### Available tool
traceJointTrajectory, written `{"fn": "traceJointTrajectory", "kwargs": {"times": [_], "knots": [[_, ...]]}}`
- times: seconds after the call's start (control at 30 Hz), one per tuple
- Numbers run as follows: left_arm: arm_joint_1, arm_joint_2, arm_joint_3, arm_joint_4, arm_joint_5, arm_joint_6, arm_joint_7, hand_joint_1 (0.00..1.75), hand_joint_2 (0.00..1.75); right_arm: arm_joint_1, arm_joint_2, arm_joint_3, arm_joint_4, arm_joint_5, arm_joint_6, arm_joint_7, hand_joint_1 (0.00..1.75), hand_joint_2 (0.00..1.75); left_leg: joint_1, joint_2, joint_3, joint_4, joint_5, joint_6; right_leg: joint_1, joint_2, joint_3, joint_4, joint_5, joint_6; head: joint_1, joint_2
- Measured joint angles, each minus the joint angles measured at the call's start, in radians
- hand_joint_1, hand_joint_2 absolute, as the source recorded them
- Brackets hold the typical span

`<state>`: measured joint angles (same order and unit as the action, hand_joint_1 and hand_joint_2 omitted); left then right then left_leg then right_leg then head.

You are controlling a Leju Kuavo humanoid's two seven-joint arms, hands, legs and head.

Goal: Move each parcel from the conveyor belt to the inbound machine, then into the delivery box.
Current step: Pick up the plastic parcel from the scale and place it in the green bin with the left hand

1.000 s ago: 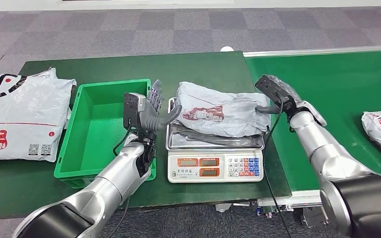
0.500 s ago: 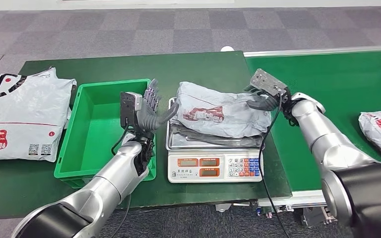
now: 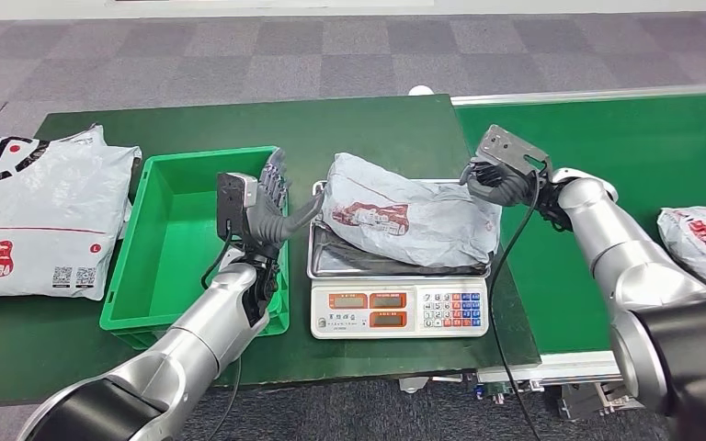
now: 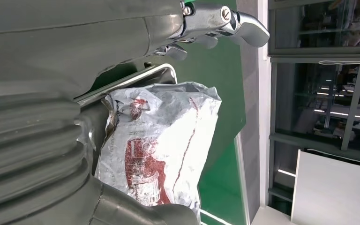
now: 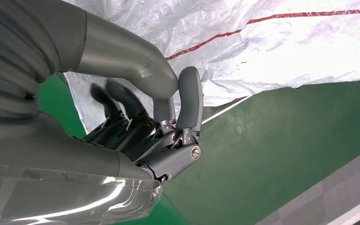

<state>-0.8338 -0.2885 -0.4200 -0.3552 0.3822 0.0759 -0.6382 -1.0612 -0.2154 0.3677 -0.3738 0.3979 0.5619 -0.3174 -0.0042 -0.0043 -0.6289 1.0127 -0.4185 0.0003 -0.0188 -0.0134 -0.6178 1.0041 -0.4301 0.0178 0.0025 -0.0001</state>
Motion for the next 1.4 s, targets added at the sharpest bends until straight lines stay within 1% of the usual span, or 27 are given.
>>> {"fn": "traceJointTrajectory", "kwargs": {"times": [0.53,0.63,0.67,0.7,0.8,0.83,0.87,0.93,1.0,1.07,1.13,1.2,1.3,1.4], "knots": [[0.001,0.002,0.000,0.000,-0.002,0.000,0.000,0.00,1.75,-0.002,-0.004,0.004,0.000,0.000,0.000,0.000,1.73,1.75,0.000,0.000,0.000,0.000,0.000,0.000,0.000,0.000,0.000,0.000,0.000,0.000,0.000,0.000],[0.001,0.002,0.000,0.000,-0.005,0.002,0.000,0.00,1.75,-0.002,-0.004,0.004,0.000,0.000,-0.013,0.003,0.43,1.75,0.000,0.000,0.000,0.000,0.000,0.000,0.000,0.000,0.000,0.000,0.000,0.000,0.000,0.000],[0.001,0.002,0.000,0.000,-0.011,0.007,0.000,0.00,1.75,0.001,-0.004,0.004,-0.002,0.002,-0.047,0.010,0.00,1.75,0.000,0.000,0.000,0.000,0.000,0.000,0.000,0.000,0.000,0.000,0.000,0.000,0.000,0.000],[0.001,0.001,0.000,-0.001,-0.020,0.016,-0.001,0.00,1.75,0.007,-0.001,0.004,-0.005,0.005,-0.106,0.019,0.00,1.75,0.000,0.000,0.000,0.000,0.000,0.000,0.000,0.000,0.000,0.000,0.000,0.000,0.000,0.000],[0.001,-0.003,0.000,-0.007,-0.048,0.049,-0.001,0.00,1.75,0.047,0.023,0.004,-0.018,0.022,-0.390,0.038,0.00,1.75,0.001,0.000,0.000,0.000,0.000,0.000,0.001,0.000,0.000,0.000,0.000,0.000,0.000,0.000],[0.001,-0.005,0.000,-0.009,-0.053,0.055,-0.001,0.00,1.75,0.061,0.031,0.004,-0.020,0.027,-0.454,0.039,0.00,1.75,0.000,0.000,0.000,0.000,0.000,0.000,0.001,0.000,0.000,0.000,0.000,0.000,0.000,0.000],[0.001,-0.007,0.000,-0.010,-0.057,0.058,0.000,0.00,1.75,0.071,0.038,0.004,-0.022,0.029,-0.483,0.040,0.00,1.75,0.000,0.000,0.000,0.000,0.000,0.000,0.001,0.001,0.000,0.000,0.000,0.000,0.000,0.000],[0.001,-0.009,0.000,-0.011,-0.073,0.071,0.001,0.00,1.75,0.088,0.048,0.004,-0.026,0.026,-0.494,0.039,0.00,1.75,0.001,0.001,0.000,0.000,0.000,0.000,0.001,0.001,0.000,0.000,0.000,0.000,0.000,0.000],[0.000,-0.012,-0.003,-0.011,-0.119,0.109,0.017,0.00,1.75,0.102,0.057,0.002,-0.031,0.000,-0.504,0.027,0.00,1.75,0.001,0.000,0.000,0.000,0.000,0.000,0.001,0.000,0.000,0.000,0.000,0.000,0.000,0.000],[-0.002,-0.014,-0.016,-0.009,-0.202,0.177,0.062,0.00,1.75,0.120,0.068,-0.013,-0.043,-0.062,-0.529,-0.008,0.00,1.75,0.001,0.000,0.000,0.000,0.000,0.000,0.001,0.000,0.000,0.000,0.000,0.000,0.000,0.000],[-0.007,-0.020,-0.043,-0.006,-0.302,0.253,0.123,0.00,1.75,0.150,0.083,-0.049,-0.068,-0.154,-0.560,-0.065,0.00,1.75,0.001,0.000,0.000,0.000,0.000,0.000,0.001,0.000,0.000,0.000,0.000,0.000,0.000,0.000],[-0.016,-0.028,-0.076,-0.002,-0.379,0.301,0.172,0.00,1.75,0.183,0.102,-0.094,-0.095,-0.231,-0.588,-0.113,0.00,1.75,0.001,0.000,0.000,0.000,0.000,0.000,0.001,0.000,0.000,0.000,0.000,0.000,0.000,0.000],[-0.030,-0.037,-0.118,0.006,-0.446,0.319,0.221,0.00,1.75,0.225,0.125,-0.146,-0.126,-0.302,-0.624,-0.152,0.00,1.75,0.001,0.000,0.000,0.000,0.000,0.000,0.001,0.000,0.000,0.000,0.000,0.000,0.000,0.000],[-0.040,-0.045,-0.150,0.013,-0.484,0.325,0.249,0.00,1.75,0.252,0.140,-0.178,-0.145,-0.335,-0.640,-0.170,0.00,1.75,0.001,0.000,0.000,0.000,0.000,0.000,0.001,0.000,0.000,0.000,0.000,0.000,0.000,0.000]]}}
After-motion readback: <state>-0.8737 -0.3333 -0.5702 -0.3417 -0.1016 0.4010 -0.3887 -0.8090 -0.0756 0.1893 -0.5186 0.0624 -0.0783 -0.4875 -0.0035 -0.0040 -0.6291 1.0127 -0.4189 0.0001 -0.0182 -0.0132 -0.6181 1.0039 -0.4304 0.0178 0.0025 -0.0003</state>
